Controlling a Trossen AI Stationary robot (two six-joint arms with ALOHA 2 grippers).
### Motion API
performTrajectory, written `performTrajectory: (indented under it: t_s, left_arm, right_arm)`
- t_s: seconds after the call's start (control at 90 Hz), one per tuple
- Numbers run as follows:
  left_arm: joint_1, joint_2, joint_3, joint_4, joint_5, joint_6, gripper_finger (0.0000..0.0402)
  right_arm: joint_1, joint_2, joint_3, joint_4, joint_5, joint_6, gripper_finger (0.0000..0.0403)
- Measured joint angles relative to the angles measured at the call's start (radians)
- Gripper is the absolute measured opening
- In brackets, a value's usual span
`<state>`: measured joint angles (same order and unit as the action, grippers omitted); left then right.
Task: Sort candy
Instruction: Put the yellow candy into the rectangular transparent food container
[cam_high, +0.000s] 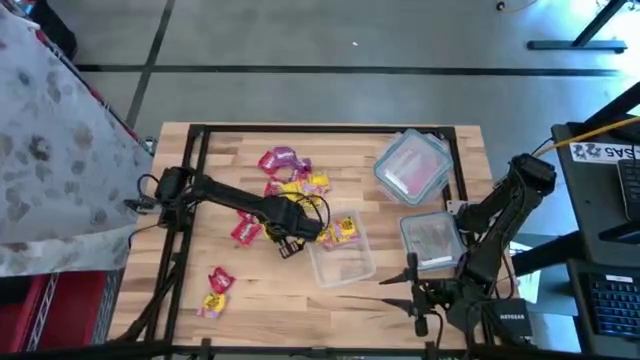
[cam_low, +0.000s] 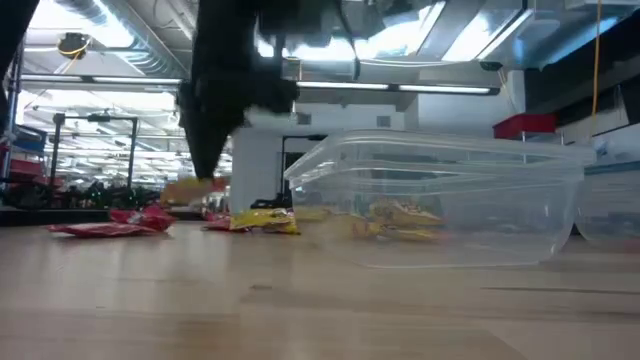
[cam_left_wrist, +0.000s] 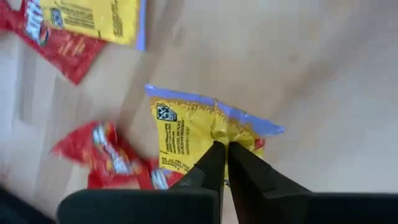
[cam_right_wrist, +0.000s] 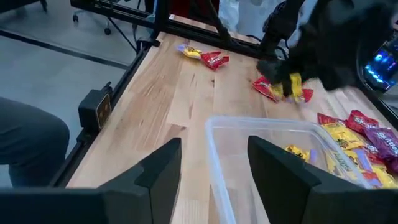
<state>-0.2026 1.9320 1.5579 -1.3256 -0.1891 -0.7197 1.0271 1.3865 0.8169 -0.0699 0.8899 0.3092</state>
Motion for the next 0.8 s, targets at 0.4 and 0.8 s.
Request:
performTrajectory:
  t_s: [0.4, 0.8]
  left_arm:
    - [-0.083, 0.007, 0.281, 0.293, -0.190, 0.164, 0.0000]
    - [0.034, 0.206, 0.280, 0.370, -0.157, 0.308, 0.0000]
  right_arm:
    - [-0.014, 0.000, 0.000, 0.002, 0.017, -0.026, 0.0172]
    - [-0.035, 0.000, 0.000, 0.017, -0.003, -0.026, 0.0172]
